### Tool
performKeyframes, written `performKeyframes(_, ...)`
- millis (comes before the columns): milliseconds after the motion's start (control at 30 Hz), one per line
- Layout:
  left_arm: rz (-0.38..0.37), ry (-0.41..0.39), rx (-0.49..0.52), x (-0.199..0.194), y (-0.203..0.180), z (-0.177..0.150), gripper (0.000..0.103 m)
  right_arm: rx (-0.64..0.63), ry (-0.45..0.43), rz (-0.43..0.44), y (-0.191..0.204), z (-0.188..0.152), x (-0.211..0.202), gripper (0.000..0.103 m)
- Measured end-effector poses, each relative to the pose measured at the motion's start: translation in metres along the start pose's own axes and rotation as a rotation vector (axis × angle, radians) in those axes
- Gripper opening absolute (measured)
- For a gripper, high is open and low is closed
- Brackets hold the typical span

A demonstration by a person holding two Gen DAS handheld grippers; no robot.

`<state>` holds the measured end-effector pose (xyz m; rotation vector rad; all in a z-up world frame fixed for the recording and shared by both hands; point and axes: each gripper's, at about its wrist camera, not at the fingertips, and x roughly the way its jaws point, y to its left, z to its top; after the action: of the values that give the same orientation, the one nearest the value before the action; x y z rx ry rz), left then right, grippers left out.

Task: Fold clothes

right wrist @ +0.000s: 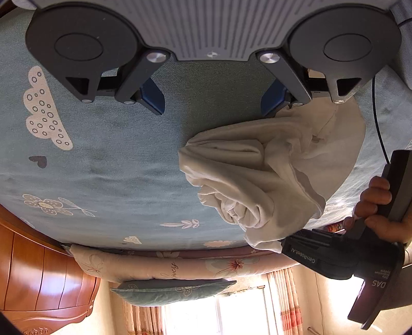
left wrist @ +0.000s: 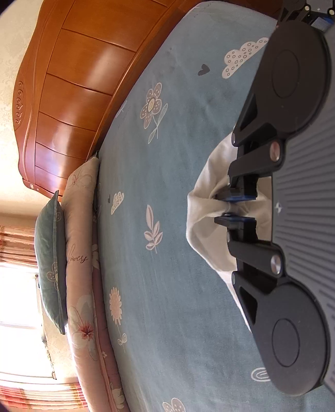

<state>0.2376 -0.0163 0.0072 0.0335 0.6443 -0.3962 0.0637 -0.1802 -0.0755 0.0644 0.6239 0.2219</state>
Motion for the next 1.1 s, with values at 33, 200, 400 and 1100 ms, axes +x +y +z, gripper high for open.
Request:
performKeyframes(33,0.012,0.001,0.0,0.006,0.004,0.006,0.009,-0.004,0.001,0.002,0.0,0.0,0.001,0.086)
performKeyframes(200,0.054,0.021,0.019,0.039,0.016,0.028,0.009,-0.025,0.005,0.011,-0.001,-0.003,0.008,0.086)
performKeyframes(400,0.103,0.044,0.013,0.082,0.022,0.053,0.009,-0.032,0.026,0.009,-0.001,-0.006,0.013,0.086)
performKeyframes(1100,0.057,0.124,0.03,-0.031,0.039,0.0,0.067,-0.141,-0.063,0.039,0.035,0.04,-0.01,0.068)
